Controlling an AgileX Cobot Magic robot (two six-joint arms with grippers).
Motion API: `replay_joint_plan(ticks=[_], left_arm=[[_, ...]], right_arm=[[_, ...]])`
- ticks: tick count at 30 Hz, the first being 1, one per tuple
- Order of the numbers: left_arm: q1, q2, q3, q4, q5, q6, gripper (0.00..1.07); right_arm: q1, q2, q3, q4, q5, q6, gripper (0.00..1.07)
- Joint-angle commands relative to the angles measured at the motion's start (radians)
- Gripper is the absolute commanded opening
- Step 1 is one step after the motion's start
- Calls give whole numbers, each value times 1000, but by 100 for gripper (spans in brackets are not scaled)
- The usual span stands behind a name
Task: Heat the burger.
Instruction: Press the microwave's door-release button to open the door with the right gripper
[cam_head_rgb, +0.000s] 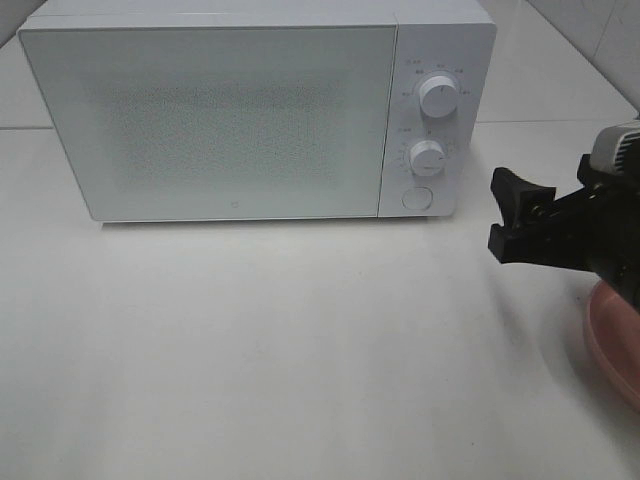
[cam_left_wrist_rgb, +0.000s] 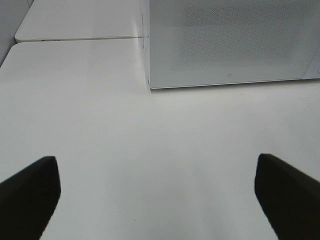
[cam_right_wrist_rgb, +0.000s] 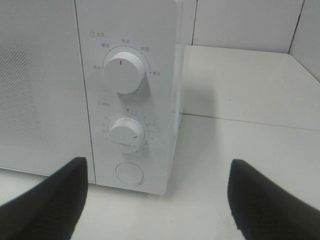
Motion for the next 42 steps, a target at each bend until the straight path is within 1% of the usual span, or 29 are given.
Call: replay_joint_plan(ticks=[1,2,3,4,5,6,7,9,10,11,19,21,23,24,26,27,29,30,31,32,33,34,35,36,38,39,40,41,42], left_arm=[[-5,-27,1,1,-6,-2,98],[-5,-27,1,1,-6,-2,98],[-5,-27,1,1,-6,-2,98],[-5,-27,1,1,-6,-2,98],[-5,-27,1,1,-6,-2,98],[-5,-27,1,1,-6,-2,98],[-5,-27,1,1,-6,-2,98],[-5,-27,1,1,-6,-2,98],[-5,-27,1,1,-6,-2,98],[-5,-27,1,1,-6,-2,98],[-5,-27,1,1,-6,-3,98],[-5,-27,1,1,-6,-3,98],[-5,-27,1,1,-6,-3,98],[-5,-27,1,1,-6,-3,98],[-5,-27,1,1,-6,-3,98],[-5,-27,1,1,-6,-3,98],[-5,-27,1,1,-6,-3,98],[-5,-27,1,1,-6,-3,98],[-5,-27,1,1,-6,-3,98],[-5,-27,1,1,-6,-3,98],[-5,-27,1,1,-6,-3,98],[-5,-27,1,1,-6,-3,98],[-5,-27,1,1,-6,-3,98],[-5,-27,1,1,-6,-3,98],[-5,-27,1,1,-6,-3,98],[-5,-27,1,1,-6,-3,98],[-5,-27,1,1,-6,-3,98],[-5,-27,1,1,-6,-3,98],[-5,-27,1,1,-6,-3,98]], right_arm=[[110,48,3,121,-59,-35,75],[110,48,3,121,-59,-35,75],[134,62,3,142,-69,-35,75],[179,87,2,191,-87,-35,75],[179,87,2,191,-87,-35,75],[221,114,-8,241,-95,-38,75],[221,114,-8,241,-95,-38,75],[271,156,-25,300,-101,-51,75],[271,156,-25,300,-101,-51,75],[291,175,-35,317,-101,-55,75],[305,189,-43,316,-100,-25,75],[305,189,-43,315,-100,10,75],[305,189,-43,315,-95,103,75],[305,189,-43,315,-95,103,75],[305,189,-43,315,-95,203,75],[305,189,-43,315,-95,203,75],[305,189,-43,315,-95,346,72],[305,189,-43,315,-95,346,72],[305,189,-43,315,-92,441,69],[305,189,-43,315,-92,441,69],[305,189,-43,315,-91,497,67],[305,189,-43,315,-91,601,62],[305,189,-43,315,-91,601,62],[305,189,-43,315,-91,717,57],[305,189,-43,315,-91,763,55],[305,189,-43,315,-91,873,49],[305,189,-43,315,-91,873,49],[305,189,-43,315,-91,963,44],[305,189,-43,315,-91,1007,41]])
